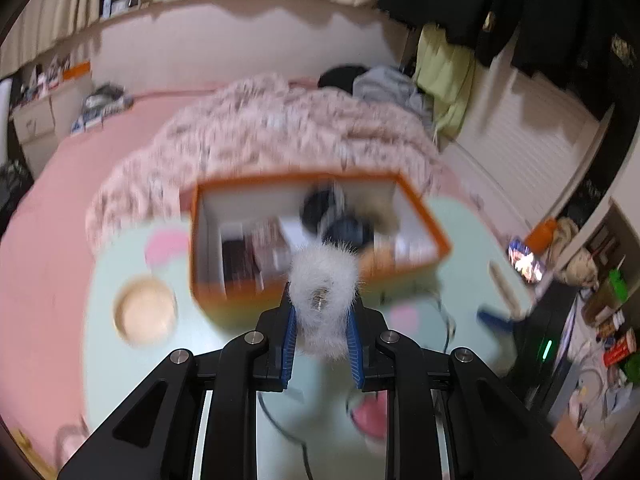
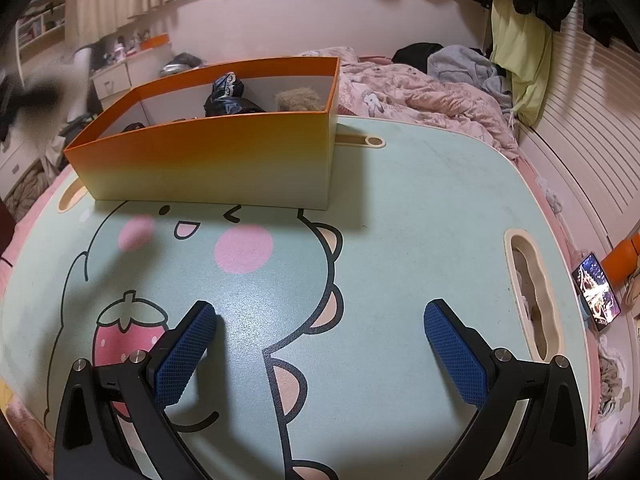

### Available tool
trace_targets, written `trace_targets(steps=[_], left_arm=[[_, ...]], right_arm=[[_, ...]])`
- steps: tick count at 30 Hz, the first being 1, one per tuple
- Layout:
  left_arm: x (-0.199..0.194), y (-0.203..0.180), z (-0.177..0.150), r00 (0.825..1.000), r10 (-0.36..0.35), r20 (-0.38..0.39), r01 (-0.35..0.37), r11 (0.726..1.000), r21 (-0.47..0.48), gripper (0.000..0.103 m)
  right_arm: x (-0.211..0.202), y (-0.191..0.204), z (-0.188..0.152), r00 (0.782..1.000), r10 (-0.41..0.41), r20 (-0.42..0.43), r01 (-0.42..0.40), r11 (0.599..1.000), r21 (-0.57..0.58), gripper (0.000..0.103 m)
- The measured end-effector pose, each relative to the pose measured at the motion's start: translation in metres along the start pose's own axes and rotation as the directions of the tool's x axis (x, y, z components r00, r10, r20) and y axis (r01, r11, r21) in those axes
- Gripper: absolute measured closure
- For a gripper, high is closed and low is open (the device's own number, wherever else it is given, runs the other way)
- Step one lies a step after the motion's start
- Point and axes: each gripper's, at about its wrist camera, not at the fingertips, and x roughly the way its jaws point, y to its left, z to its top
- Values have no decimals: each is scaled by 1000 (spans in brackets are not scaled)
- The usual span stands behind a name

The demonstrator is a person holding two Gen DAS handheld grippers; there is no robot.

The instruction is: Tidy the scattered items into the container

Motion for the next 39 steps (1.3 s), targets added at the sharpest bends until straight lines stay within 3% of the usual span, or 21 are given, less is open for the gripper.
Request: trace_targets(steps=[4, 9, 13, 14, 16, 19, 20, 22, 26, 28, 31, 36, 39], left_arm=[[31, -2, -40, 999, 11, -36, -12, 999, -36, 80], [50, -9, -61, 1000, 1, 0, -1, 995, -102, 75], [45, -9, -70, 999, -23, 42, 28, 990, -140, 33], [41, -6, -72, 997, -39, 64, 48, 987, -154, 29], [34, 1, -77, 994, -47, 101, 64, 981, -181, 29], [28, 14, -86, 991, -45, 127, 73, 973, -221, 29], [27, 17, -88, 990, -49, 133, 79, 970, -232, 29], [25, 21, -91, 988, -63, 144, 98, 963, -249, 29], [25, 20, -92, 984, -87, 156, 126, 958, -259, 29], [24, 16, -92, 984, -82, 158, 120, 961, -248, 29], [20, 11, -91, 983, -64, 169, 102, 968, -228, 29], [12, 3, -91, 980, -44, 194, 82, 978, -190, 29], [11, 0, -90, 980, -38, 197, 73, 981, -178, 29]], right_arm=[[-1, 1, -1, 1000, 0, 0, 0, 1000, 0, 0], [-3, 1, -2, 1000, 3, 1, -3, 1000, -1, 0], [-5, 0, -3, 1000, 4, 2, -4, 1000, 0, 0], [-5, 0, -3, 1000, 5, 2, -5, 1000, 0, 0], [-7, -1, -4, 1000, 17, 6, -18, 1000, 3, 0], [-16, -9, -3, 994, 99, 44, -100, 994, 33, 1], [-22, -12, 0, 991, 110, 71, -113, 993, 46, 4], [-42, -15, 10, 983, 128, 128, -135, 990, 46, 23], [-76, -1, 61, 962, 196, 187, -185, 980, -75, 27], [-70, 13, 101, 962, 229, 149, -211, 969, -129, 40], [-27, 34, 152, 956, 295, -8, -293, 945, -145, 43], [42, 68, 186, 974, 191, -124, -213, 957, -199, 43], [74, 84, 186, 969, 155, -190, -197, 953, -229, 43]])
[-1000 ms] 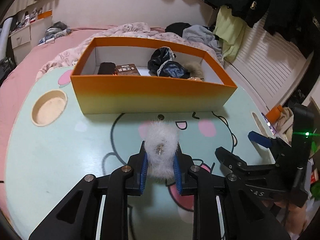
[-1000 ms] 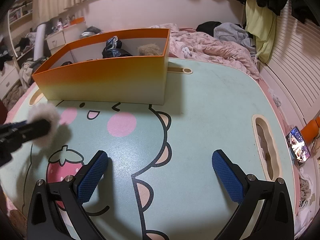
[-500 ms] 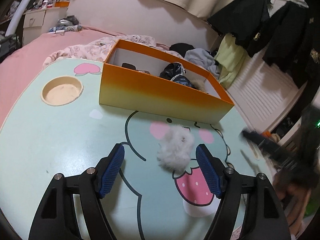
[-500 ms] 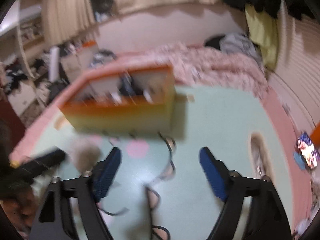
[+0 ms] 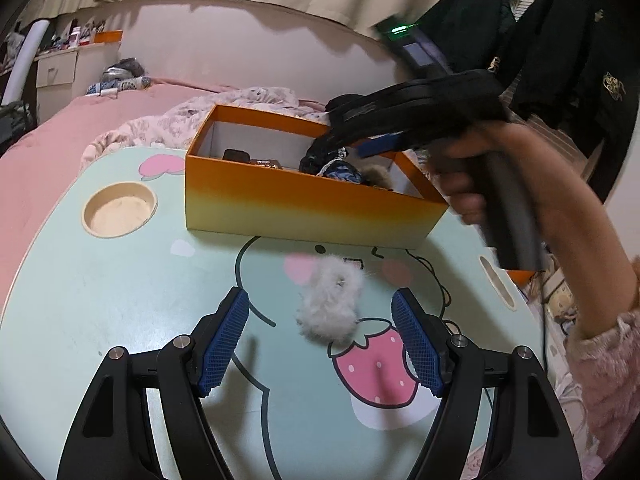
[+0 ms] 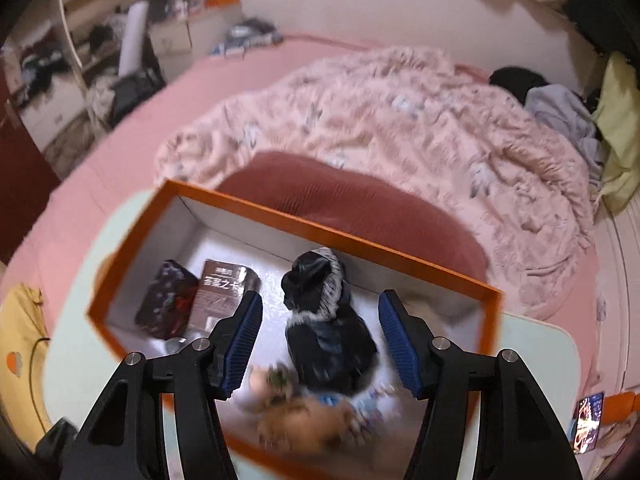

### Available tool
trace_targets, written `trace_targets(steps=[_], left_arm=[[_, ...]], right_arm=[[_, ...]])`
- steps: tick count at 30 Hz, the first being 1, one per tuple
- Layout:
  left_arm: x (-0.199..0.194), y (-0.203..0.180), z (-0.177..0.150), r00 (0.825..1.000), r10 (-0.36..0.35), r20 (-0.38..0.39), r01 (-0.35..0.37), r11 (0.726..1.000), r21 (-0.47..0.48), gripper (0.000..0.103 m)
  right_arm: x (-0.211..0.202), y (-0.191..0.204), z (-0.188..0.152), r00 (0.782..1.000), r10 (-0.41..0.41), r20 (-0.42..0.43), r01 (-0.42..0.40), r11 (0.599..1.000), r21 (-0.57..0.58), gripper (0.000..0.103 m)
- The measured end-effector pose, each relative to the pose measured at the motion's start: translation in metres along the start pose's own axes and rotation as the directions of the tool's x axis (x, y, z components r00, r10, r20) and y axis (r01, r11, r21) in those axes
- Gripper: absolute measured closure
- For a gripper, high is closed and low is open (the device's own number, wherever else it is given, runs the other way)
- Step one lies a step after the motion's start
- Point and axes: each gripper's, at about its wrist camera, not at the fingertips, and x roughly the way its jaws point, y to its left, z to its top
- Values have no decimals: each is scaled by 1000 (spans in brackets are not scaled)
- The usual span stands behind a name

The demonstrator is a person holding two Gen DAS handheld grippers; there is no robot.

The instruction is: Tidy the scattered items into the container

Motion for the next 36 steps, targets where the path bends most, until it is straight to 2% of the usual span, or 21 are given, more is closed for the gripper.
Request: trace_targets(steps=[2, 3, 4, 6, 9, 12, 15, 18, 23, 27, 29, 30, 31, 32, 34, 36], left_arm=[[0, 0, 0, 1000, -1, 2, 1, 1000, 2, 29], [-1, 1, 0, 1000, -3, 3, 3, 1000, 0, 29], [-1, 2, 0, 1000, -3, 4, 3, 1000, -4, 29], [-1, 4, 1, 1000, -4, 4, 4, 1000, -16, 29], [1, 9, 1, 1000, -7, -5, 6, 999, -33, 29], [2, 11, 0, 1000, -5, -14, 4, 999, -39, 29], [4, 12, 0, 1000, -3, -23, 2, 999, -48, 29], [7, 14, 0, 999, -4, -36, 2, 998, -55, 29], [11, 13, -3, 998, -5, -60, 2, 999, -54, 29], [10, 11, -4, 998, 1, -58, -3, 999, -43, 29], [8, 12, -4, 998, 1, -55, -3, 999, -43, 29], [9, 13, -5, 998, 0, -56, -2, 999, -46, 29], [9, 13, -5, 998, -2, -58, -1, 999, -49, 29], [9, 14, -5, 998, -3, -61, 0, 999, -52, 29], [11, 14, -5, 998, -4, -69, -1, 998, -60, 29], [13, 14, -4, 997, -2, -74, -3, 998, -67, 29]], right_arm=[[19, 0, -3, 998, -35, -56, 34, 999, -21, 47], [26, -2, -5, 996, -34, -81, 31, 999, -28, 72], [28, -5, -9, 996, -10, -90, 9, 1000, -21, 76], [20, -12, -13, 998, 27, -60, -26, 1000, 7, 79], [-26, -16, -18, 994, 80, 75, -83, 996, 40, 79], [-85, -22, -38, 969, 142, 203, -157, 986, 63, 79], [-129, -25, -79, 942, 168, 290, -193, 979, 60, 79], [-135, -27, -125, 938, 176, 298, -212, 973, 93, 79], [-87, -24, -187, 965, 140, 221, -187, 960, 207, 78], [-74, -20, -202, 965, 114, 234, -176, 949, 262, 70], [-85, -17, -203, 962, 51, 269, -123, 958, 258, 46], [-91, -16, -204, 954, 27, 299, -108, 961, 255, 29], [-99, -15, -206, 940, 6, 341, -98, 962, 253, 22], [-108, -14, -210, 924, -13, 383, -90, 964, 250, 22], [-116, -10, -215, 906, -21, 423, -87, 968, 235, 17], [-113, -7, -217, 907, 8, 422, -113, 968, 224, 17]])
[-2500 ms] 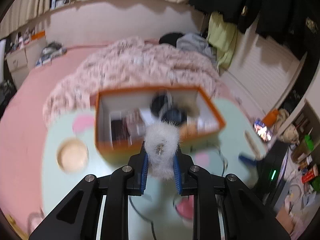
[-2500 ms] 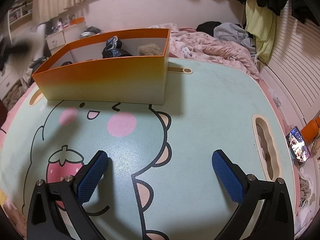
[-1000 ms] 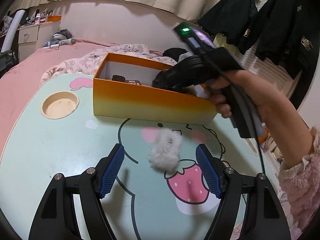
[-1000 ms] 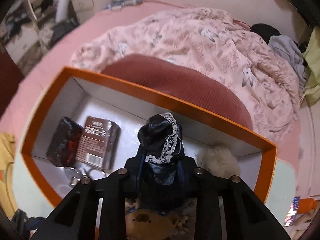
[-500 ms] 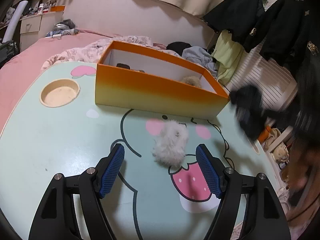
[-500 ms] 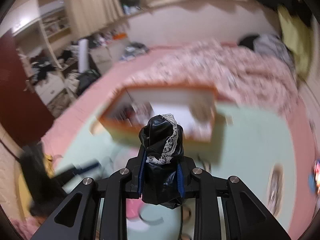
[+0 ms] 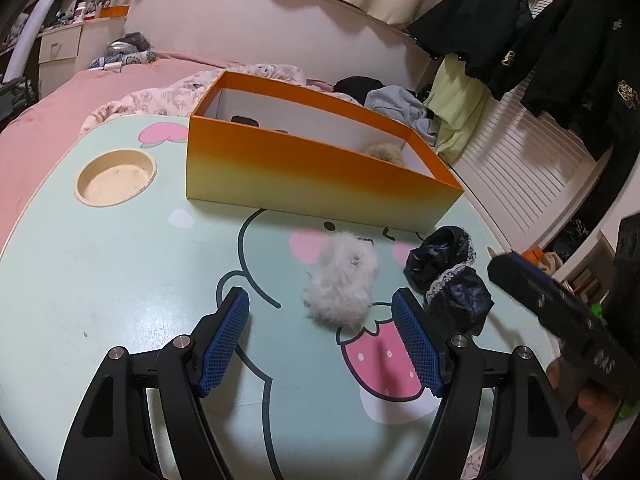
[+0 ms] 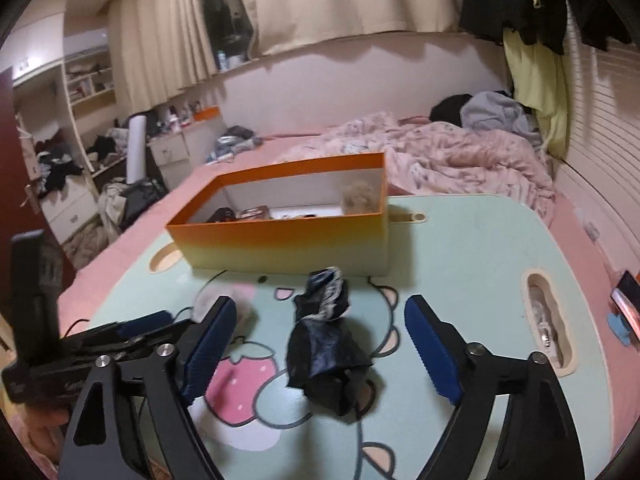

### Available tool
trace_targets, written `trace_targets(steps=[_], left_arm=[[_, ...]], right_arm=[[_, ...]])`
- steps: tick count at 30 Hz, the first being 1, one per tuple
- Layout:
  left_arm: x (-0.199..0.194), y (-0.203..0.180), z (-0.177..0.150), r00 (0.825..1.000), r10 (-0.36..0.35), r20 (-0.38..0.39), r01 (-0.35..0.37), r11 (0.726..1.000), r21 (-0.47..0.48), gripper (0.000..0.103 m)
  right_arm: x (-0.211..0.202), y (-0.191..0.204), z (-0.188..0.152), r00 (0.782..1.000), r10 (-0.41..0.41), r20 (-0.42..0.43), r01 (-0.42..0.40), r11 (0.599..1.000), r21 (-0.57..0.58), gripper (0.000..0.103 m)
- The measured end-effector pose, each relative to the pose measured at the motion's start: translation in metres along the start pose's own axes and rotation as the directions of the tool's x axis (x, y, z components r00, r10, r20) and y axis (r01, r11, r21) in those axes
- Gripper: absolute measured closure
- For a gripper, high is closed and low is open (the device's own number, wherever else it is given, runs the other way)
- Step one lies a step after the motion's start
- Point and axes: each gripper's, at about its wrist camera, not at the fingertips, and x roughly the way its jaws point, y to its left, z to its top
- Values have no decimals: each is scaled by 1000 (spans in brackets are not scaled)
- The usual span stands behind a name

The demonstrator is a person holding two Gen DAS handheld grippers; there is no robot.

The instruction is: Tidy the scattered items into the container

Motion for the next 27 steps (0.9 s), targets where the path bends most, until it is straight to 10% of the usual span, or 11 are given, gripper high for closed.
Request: trace_targets(steps=[11, 13, 18, 27], left_arm=[[-14, 1, 17, 999, 40, 25, -40, 999, 27, 29], [-22, 1, 27, 998, 54, 34, -55, 998, 28, 29], [-34, -2, 66, 997, 74, 35, -76, 996, 57, 29], [-9, 1, 135, 980, 174, -102, -165, 983, 84, 32]], right_arm=[[1, -8, -7, 998, 58, 4, -59, 997, 47, 18], [1, -8, -7, 998, 66, 8, -66, 997, 47, 36], [6, -14, -9, 995, 94, -12, -93, 993, 69, 44], [5, -20, -10, 995, 95, -10, -94, 992, 88, 44]])
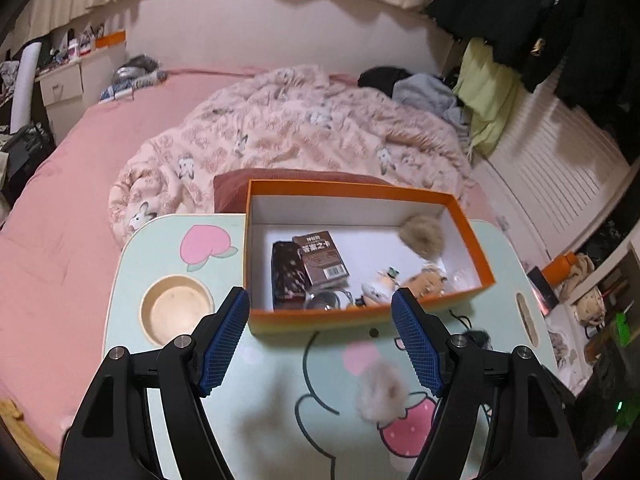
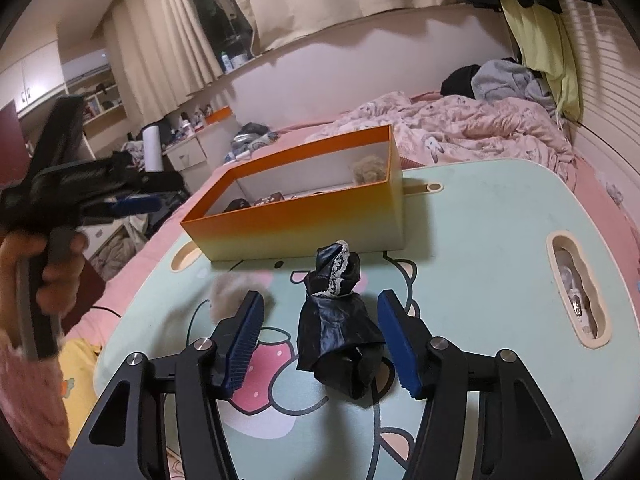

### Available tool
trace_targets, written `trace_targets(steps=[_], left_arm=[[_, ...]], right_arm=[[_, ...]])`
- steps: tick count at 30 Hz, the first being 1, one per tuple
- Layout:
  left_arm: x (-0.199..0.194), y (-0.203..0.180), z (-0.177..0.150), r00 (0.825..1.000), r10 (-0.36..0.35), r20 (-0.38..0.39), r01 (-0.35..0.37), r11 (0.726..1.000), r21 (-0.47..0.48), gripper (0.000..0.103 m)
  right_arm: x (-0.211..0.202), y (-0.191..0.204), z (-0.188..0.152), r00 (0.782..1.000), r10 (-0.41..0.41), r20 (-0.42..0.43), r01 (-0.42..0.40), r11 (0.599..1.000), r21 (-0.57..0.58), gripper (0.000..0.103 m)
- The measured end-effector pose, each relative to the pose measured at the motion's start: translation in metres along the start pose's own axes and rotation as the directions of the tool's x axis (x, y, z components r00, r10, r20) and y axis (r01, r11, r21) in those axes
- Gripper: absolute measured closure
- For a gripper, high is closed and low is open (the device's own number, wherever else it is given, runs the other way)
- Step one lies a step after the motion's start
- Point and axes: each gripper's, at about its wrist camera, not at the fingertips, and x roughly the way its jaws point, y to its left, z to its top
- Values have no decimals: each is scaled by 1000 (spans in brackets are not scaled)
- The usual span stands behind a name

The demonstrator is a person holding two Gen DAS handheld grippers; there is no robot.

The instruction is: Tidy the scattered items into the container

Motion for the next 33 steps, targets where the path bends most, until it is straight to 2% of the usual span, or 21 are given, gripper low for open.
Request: trace_targets(steps=[2, 4, 6, 8, 10, 13, 18, 23, 26, 31, 33], left_arm=[[6, 1, 10, 999, -5, -42, 5, 1000, -1, 46], [16, -3, 20, 996, -1, -94, 2, 1000, 8, 46], [22, -9, 24, 992, 33, -121, -28, 999, 36, 46], [29, -19, 30, 987, 81, -142, -70, 994, 83, 56], [40, -23, 33, 977, 113, -179, -96, 990, 100, 60], [59, -24, 35, 961, 148, -232, -129, 987, 95, 60], [84, -29, 38, 927, 294, -235, -264, 953, 150, 60], [103, -33, 31, 889, 372, -269, -326, 924, 202, 60], [111, -29, 28, 870, 398, -291, -354, 915, 192, 60], [118, -19, 34, 868, 387, -312, -354, 922, 158, 60], [118, -15, 36, 876, 348, -334, -323, 938, 129, 61]], right_arm=[[1, -1, 0, 1000, 0, -4, 0, 1000, 2, 43], [1, -2, 0, 1000, 5, -10, -5, 1000, 8, 43], [2, -4, 0, 1000, 11, -15, -11, 1000, 15, 43], [3, -5, -1, 1000, 17, -21, -17, 1000, 22, 43], [2, -7, -1, 1000, 19, -22, -18, 999, 29, 42], [2, -9, -1, 999, 23, -22, -22, 999, 42, 41], [1, -9, -1, 999, 27, -25, -26, 999, 48, 40], [1, -9, -1, 999, 29, -24, -27, 998, 49, 37], [1, -9, -1, 999, 29, -26, -28, 998, 51, 36], [2, -9, -1, 999, 32, -31, -30, 998, 53, 35], [2, -10, -1, 999, 32, -33, -30, 998, 55, 35]])
